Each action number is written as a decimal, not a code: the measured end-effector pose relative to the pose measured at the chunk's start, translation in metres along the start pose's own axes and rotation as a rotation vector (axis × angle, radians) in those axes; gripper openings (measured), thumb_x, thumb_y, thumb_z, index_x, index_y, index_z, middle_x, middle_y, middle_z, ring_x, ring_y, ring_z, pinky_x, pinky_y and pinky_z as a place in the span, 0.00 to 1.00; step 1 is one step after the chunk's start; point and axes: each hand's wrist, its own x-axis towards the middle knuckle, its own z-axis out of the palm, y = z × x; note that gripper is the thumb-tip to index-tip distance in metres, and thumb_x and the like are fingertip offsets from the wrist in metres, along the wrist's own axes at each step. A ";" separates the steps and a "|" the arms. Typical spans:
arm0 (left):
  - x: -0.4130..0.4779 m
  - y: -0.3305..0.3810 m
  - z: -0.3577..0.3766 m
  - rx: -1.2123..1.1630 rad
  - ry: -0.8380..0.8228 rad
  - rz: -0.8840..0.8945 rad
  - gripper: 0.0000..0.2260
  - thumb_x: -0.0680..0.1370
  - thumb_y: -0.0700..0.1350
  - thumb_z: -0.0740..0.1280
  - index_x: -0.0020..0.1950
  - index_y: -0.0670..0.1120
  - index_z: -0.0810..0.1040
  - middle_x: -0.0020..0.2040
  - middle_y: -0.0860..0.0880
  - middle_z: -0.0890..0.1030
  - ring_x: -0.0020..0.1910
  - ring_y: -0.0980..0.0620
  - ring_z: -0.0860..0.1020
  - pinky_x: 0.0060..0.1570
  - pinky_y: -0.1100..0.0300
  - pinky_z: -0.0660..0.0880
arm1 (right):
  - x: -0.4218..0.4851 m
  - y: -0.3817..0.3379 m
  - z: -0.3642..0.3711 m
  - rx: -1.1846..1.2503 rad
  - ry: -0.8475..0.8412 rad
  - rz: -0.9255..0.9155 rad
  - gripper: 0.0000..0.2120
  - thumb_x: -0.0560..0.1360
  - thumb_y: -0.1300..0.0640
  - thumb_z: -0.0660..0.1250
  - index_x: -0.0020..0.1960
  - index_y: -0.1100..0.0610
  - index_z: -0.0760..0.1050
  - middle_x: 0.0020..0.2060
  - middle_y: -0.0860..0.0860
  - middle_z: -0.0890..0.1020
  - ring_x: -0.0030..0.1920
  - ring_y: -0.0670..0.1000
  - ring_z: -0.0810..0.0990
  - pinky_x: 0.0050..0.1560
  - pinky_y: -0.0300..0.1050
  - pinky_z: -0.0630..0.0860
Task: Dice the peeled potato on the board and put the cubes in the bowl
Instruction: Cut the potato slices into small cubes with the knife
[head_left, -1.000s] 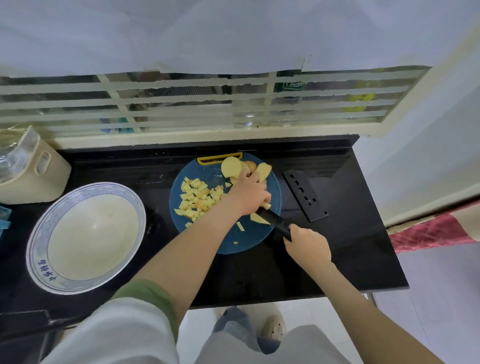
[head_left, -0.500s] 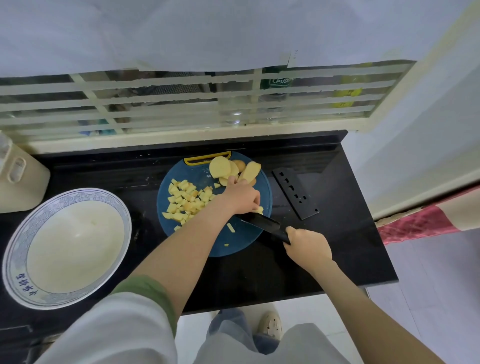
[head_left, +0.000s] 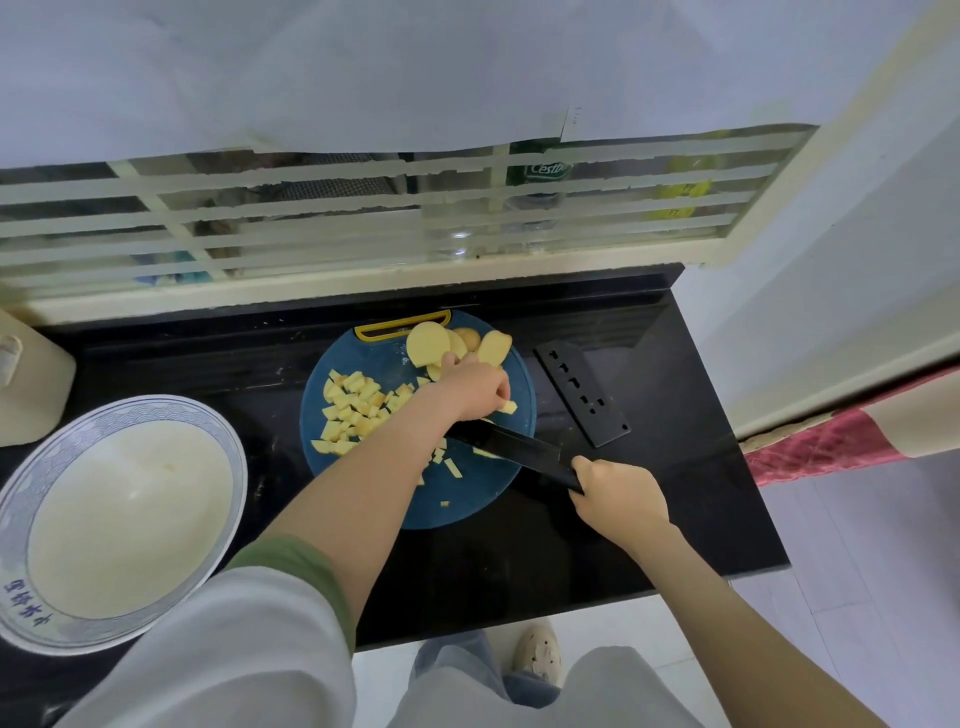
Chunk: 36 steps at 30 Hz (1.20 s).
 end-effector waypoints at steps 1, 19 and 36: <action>0.000 -0.002 0.000 -0.021 0.029 -0.020 0.09 0.81 0.50 0.59 0.56 0.57 0.78 0.54 0.52 0.77 0.58 0.48 0.65 0.54 0.49 0.58 | -0.001 0.004 0.001 0.018 -0.004 0.011 0.09 0.81 0.48 0.58 0.55 0.52 0.71 0.40 0.47 0.77 0.40 0.51 0.80 0.40 0.45 0.78; -0.027 -0.006 0.042 -0.122 0.155 0.032 0.10 0.79 0.51 0.60 0.58 0.57 0.76 0.56 0.52 0.73 0.61 0.49 0.65 0.55 0.51 0.56 | 0.000 -0.002 0.016 0.572 0.021 0.422 0.09 0.80 0.51 0.60 0.44 0.53 0.74 0.34 0.51 0.79 0.34 0.51 0.78 0.35 0.44 0.74; -0.021 -0.038 0.035 0.238 0.135 0.210 0.11 0.82 0.44 0.59 0.64 0.50 0.72 0.62 0.53 0.74 0.60 0.51 0.67 0.56 0.53 0.59 | 0.019 -0.032 0.018 0.830 0.100 0.453 0.09 0.81 0.51 0.61 0.45 0.53 0.75 0.36 0.52 0.79 0.37 0.51 0.79 0.39 0.46 0.78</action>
